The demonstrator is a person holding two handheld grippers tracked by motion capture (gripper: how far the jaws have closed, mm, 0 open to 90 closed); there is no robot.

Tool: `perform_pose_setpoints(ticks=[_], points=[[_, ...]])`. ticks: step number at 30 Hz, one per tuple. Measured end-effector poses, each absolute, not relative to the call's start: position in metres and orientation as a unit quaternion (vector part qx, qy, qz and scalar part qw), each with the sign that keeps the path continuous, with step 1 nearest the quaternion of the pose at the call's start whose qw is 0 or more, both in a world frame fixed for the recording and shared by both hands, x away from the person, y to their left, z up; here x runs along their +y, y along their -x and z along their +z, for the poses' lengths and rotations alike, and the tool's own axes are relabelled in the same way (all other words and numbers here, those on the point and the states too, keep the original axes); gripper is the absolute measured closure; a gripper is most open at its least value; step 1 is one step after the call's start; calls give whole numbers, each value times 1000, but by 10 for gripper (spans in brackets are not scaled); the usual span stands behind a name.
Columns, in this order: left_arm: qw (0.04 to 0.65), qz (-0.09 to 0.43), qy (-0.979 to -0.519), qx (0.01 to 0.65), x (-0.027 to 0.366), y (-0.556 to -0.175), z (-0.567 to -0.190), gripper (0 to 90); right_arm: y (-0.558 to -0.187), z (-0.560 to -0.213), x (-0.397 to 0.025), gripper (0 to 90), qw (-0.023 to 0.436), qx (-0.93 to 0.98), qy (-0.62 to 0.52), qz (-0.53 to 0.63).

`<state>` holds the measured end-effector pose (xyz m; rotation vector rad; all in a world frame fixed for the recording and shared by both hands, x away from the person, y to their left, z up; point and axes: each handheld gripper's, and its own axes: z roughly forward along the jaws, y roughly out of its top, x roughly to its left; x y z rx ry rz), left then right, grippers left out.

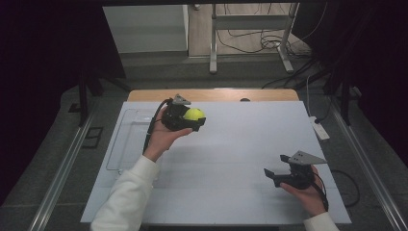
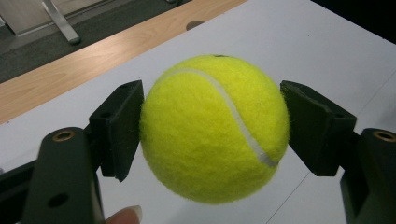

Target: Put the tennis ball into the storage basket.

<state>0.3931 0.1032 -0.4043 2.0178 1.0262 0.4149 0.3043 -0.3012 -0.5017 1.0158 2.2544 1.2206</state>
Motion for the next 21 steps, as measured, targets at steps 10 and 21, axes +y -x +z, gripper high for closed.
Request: perform_pose_setpoints(ticks=[10, 21], points=[[413, 168, -795, 411, 108, -392, -402, 264, -304, -502, -301, 143, 191, 802, -362, 435], [418, 172, -791, 413, 114, -391, -399, 264, -304, -502, -301, 143, 190, 802, -362, 435]])
